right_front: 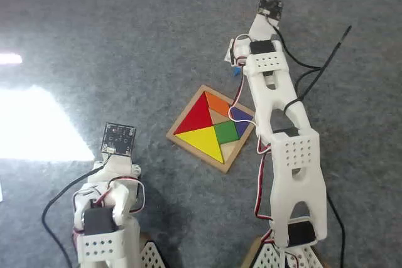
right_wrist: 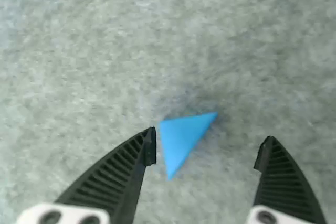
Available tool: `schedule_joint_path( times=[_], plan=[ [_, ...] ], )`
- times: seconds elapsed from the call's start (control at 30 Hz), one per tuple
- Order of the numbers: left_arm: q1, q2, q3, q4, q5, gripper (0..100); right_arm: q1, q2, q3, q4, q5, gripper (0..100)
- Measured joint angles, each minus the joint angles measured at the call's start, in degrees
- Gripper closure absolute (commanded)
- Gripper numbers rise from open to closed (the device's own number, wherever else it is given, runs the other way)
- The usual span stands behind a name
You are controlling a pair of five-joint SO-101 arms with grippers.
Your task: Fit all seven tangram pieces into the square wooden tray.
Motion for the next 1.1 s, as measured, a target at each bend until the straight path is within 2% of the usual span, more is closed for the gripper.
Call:
schedule_joint_path(
  times=[0.53, 0.73, 1.1],
  plan=[
    [0.0, 0.0, 0.0, 0.0, 0.0, 99, -1.8, 11.6, -12.5, 2.5, 0.0, 69.9],
    [0.0, 0.0, 0.0, 0.0, 0.0, 99, -0.5, 15.1, -19.0, 8.0, 0.0, 90.5],
    [0.0, 0.0, 0.0, 0.0, 0.0, 99, 0.7, 18.2, -26.5, 16.2, 0.0, 87.2]
  ],
)
